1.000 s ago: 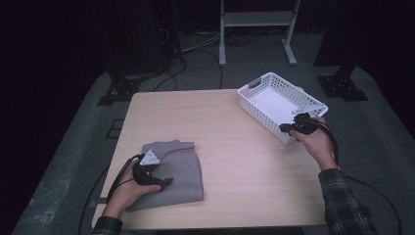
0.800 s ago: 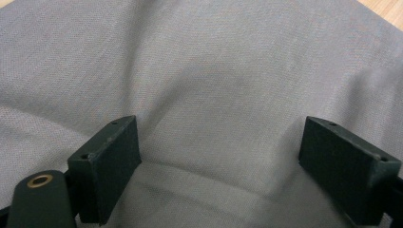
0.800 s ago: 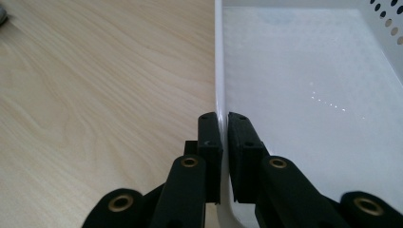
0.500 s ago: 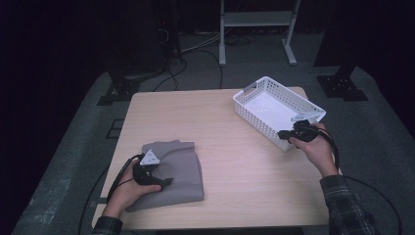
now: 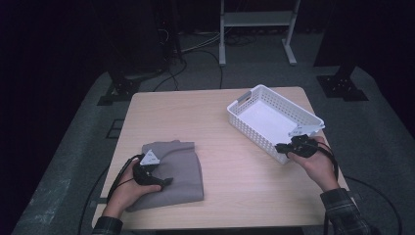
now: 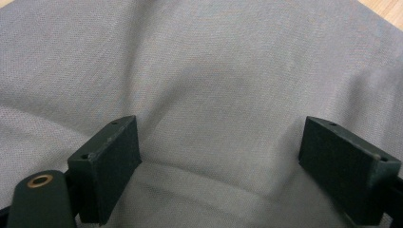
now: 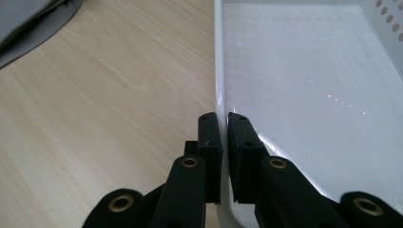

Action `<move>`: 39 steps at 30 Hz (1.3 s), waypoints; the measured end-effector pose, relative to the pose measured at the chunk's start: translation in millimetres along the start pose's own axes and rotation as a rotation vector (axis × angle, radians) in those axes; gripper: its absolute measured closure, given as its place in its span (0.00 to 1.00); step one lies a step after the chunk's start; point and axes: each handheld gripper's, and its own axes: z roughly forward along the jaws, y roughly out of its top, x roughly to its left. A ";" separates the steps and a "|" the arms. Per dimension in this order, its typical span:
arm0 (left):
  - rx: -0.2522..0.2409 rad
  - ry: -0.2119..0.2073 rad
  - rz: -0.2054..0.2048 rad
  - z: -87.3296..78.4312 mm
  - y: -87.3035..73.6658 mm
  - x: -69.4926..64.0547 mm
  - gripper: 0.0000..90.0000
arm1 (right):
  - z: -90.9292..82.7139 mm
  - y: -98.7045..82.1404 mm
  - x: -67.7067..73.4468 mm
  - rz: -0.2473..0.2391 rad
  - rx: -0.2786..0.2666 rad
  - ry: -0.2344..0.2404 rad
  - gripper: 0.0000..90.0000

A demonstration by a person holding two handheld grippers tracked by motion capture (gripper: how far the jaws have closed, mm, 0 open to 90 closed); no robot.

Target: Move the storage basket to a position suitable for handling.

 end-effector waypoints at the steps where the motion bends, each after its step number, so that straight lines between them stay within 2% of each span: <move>1: 0.000 0.000 0.000 0.0 0.0 0.0 0.13 | -1.1 -1.1 3.4 0.002 -0.001 0.002 0.93; 11: 0.002 0.000 0.000 -0.1 0.2 -0.1 0.13 | -12.3 -10.3 36.0 -0.008 0.022 0.004 0.93; 13: 0.003 0.000 0.000 -0.1 0.2 -0.1 0.13 | -13.4 -10.4 38.6 -0.025 0.018 0.008 0.91; 15: 0.000 0.000 -0.002 0.1 0.1 -0.2 0.13 | -14.9 -8.4 38.1 -0.020 0.010 0.053 0.82; 19: 0.002 0.000 0.000 -0.1 0.2 0.0 0.13 | -22.5 -2.2 36.2 -0.028 -0.043 0.077 0.79; 21: 0.000 0.000 0.000 0.0 0.1 0.0 0.13 | -27.2 1.6 29.9 -0.028 -0.067 0.072 0.77; 24: -0.001 -0.001 0.000 0.1 0.0 0.0 0.13 | -31.2 6.0 13.2 -0.017 -0.082 0.032 0.76; 33: -0.004 0.000 -0.001 0.3 -0.1 0.0 0.13 | -23.4 15.3 -51.9 0.039 -0.056 -0.114 0.72; 39: -0.004 -0.001 0.000 0.4 -0.1 0.1 0.13 | -20.6 26.2 -93.0 0.064 -0.072 -0.177 0.69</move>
